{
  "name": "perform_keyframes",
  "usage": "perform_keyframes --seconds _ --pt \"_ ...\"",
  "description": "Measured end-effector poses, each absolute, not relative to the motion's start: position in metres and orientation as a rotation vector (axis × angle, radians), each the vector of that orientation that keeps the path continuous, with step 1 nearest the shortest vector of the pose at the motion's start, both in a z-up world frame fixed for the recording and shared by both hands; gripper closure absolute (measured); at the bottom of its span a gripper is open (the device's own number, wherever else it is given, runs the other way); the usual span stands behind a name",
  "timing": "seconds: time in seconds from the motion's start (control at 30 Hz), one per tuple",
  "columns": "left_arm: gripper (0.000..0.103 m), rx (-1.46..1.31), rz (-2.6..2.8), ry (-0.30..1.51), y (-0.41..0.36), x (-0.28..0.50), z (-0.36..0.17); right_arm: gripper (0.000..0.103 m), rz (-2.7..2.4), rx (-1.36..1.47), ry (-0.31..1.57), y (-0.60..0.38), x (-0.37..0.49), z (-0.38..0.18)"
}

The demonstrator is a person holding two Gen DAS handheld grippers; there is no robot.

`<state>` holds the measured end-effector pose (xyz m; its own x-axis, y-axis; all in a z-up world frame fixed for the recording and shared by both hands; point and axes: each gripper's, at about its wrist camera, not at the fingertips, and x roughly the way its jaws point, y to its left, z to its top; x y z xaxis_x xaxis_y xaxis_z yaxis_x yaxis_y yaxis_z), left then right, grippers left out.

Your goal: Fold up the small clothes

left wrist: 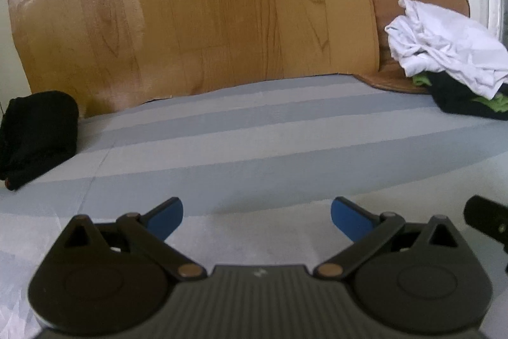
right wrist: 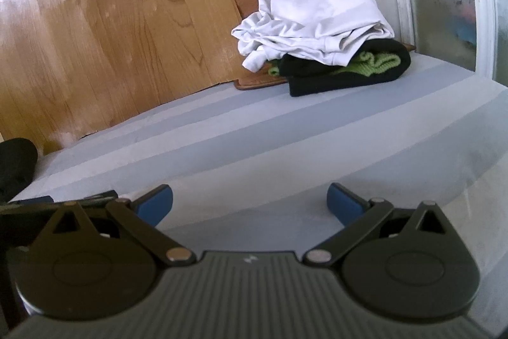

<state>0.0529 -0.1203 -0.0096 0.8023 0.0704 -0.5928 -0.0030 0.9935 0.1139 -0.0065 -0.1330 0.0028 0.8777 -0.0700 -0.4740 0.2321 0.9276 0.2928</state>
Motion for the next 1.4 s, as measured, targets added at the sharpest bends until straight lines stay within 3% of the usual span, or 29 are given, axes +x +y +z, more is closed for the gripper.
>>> perform_keyframes --seconds 0.37,1.4 --pt "0.000 0.168 0.056 0.648 -0.128 0.051 -0.013 0.000 -0.159 0.357 0.477 -0.134 -0.007 0.002" --pt "0.000 -0.029 -0.045 0.703 -0.093 0.055 -0.014 0.000 -0.159 0.340 0.489 -0.133 -0.004 0.003"
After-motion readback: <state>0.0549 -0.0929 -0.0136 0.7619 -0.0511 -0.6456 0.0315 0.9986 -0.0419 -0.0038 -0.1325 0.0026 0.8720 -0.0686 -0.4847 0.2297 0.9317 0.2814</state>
